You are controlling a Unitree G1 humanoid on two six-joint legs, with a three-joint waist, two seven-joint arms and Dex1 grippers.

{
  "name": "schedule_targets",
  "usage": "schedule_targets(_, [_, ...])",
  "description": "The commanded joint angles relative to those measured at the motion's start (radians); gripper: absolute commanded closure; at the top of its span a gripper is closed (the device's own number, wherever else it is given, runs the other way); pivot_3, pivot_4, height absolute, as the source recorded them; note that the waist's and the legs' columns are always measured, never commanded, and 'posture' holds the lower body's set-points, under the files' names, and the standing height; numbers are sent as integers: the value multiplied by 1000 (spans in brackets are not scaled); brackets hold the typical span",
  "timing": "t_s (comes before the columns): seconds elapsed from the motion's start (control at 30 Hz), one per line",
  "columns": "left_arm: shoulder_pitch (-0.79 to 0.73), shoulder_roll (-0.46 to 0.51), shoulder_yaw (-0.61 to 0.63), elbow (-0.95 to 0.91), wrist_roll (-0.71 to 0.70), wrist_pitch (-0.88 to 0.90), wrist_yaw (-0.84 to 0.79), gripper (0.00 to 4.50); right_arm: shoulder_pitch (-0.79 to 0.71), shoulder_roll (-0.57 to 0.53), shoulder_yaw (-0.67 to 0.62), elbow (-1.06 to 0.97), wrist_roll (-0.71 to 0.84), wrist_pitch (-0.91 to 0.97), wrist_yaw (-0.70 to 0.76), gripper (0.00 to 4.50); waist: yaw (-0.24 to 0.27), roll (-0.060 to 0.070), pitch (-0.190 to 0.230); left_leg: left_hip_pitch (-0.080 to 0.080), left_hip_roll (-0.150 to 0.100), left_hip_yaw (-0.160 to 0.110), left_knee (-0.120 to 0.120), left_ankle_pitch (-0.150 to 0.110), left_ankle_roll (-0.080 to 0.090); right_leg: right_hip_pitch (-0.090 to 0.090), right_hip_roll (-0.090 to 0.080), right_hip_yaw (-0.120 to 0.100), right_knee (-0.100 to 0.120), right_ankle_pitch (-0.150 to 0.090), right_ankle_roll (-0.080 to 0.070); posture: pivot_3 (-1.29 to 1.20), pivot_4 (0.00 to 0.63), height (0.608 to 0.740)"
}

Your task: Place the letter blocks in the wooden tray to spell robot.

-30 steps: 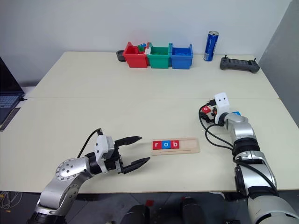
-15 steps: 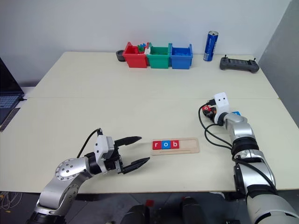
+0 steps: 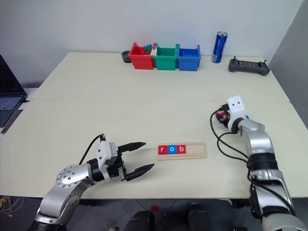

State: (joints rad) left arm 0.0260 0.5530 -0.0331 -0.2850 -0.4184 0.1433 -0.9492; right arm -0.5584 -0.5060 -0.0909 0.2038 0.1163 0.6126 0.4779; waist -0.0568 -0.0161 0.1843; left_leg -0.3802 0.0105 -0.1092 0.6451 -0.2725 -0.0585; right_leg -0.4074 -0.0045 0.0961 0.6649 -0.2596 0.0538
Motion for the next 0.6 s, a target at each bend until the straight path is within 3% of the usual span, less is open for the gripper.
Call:
schedule_targets(0.03, [-1, 0, 6, -42, -13, -12, -4, 0, 107, -18, -55, -340, 50, 208, -37, 3053, 1, 0, 0, 0, 0, 0, 0, 0, 0, 0, 0, 0, 0, 0, 0, 0, 150, 740])
schedule_targets(0.2, [-21, 1, 1, -26, -18, -8, -19, 0, 240, -47, -90, -593, 115, 402, -21, 3053, -1, 1, 0, 1, 0, 1, 1, 0, 0, 0, 1, 1, 0, 0, 0, 0, 150, 740])
schedule_targets(0.3, [-34, 1, -5, -18, -20, -4, -32, 0, 340, -147, -51, -675, 161, 371, 105, 3053, 1, 1, 0, 1, 0, 1, 1, 0, 0, 0, 1, 1, 0, 0, 0, 0, 150, 740])
schedule_targets(0.43, [-48, -2, -10, -13, -21, 3, -38, 0, 425, -251, -37, -654, 178, 269, 217, 3053, 3, 0, 0, 0, 0, 1, 1, 0, 0, 1, 1, 0, -2, 0, 1, 0, 150, 740])
schedule_targets(0.6, [-50, 0, -5, -14, -20, 3, -36, 0, 401, -259, -54, -587, 192, 246, 218, 3053, -1, 0, 0, 1, 1, 2, 1, 0, 0, 1, 2, 1, -2, -1, 1, 0, 150, 740])
